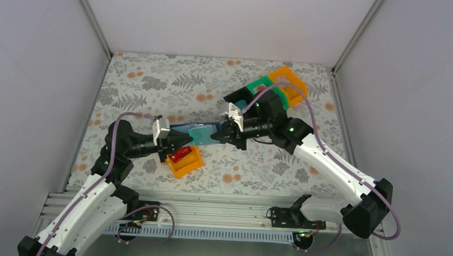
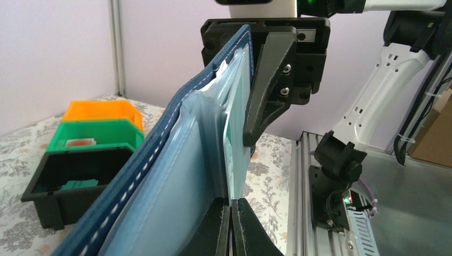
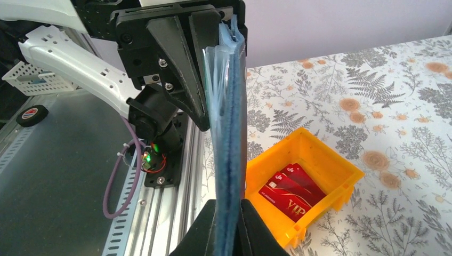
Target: Take the credit cards out of the card holder
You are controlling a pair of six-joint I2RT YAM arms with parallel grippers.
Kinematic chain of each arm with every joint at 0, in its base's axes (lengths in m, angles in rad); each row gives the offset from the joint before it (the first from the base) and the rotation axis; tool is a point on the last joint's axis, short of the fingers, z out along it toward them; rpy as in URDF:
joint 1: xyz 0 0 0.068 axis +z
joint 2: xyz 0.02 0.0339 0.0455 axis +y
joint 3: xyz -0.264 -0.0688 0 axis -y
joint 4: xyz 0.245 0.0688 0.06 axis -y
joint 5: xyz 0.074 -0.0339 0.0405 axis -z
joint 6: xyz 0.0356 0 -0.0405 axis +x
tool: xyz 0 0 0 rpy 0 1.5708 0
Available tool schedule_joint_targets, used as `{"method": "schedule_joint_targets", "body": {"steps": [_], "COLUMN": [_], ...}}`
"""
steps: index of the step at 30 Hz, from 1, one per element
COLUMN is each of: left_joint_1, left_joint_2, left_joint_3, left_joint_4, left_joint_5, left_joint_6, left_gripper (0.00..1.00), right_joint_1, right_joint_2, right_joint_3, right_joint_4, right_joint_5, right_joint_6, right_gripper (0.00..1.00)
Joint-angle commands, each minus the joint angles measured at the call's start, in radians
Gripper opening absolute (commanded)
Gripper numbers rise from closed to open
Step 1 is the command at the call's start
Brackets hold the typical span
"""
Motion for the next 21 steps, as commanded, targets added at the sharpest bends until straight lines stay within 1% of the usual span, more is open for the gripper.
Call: {"method": "schedule_joint_targets", "body": {"steps": [1,4,8,14,16,18,21], "left_joint_1": [0.010,0.014,0.026,0.049,0.059,0.062,0.063], "left_joint_2": [-0.013,-0.015,-0.023,-0.047,-0.058,-0.065,-0.073], "left_joint_3": [0.033,0.049,0.054,0.055,0.047,0.035,0.017], "left_joint_4": [-0.061,-0.118,-0.140,-0.180,-0.167,-0.133,-0.100], "left_joint_5": [-0.018,-0.035,-0.057,-0.131,-0.142,-0.133,-0.097], "left_joint_6": [0.045,0.088,0.098,0.079,0.053,0.017,0.008], "left_gripper": [0.02,0.02,0.02,0.02,0.02,0.02,0.02], "right_joint_1": [-0.021,-0.029,-0.042,-0.086,-0.110,-0.136,-0.159], "right_joint_2": [-0.042,-0.051,-0.053,-0.043,-0.038,-0.024,0.016], "right_joint_3": [-0.013,-0.016,-0.014,-0.031,-0.048,-0.059,-0.067], "right_joint_4": [-0.003,-0.005,-0.008,-0.019,-0.026,-0.045,-0.110], "right_joint_5": [0.014,0.024,0.057,0.188,0.223,0.227,0.214], "right_joint_6": [-0.001,0.005,0.025,0.142,0.191,0.234,0.292], "right_gripper": [0.05,0.04,0.04,0.04,0.04,0.04,0.04]}}
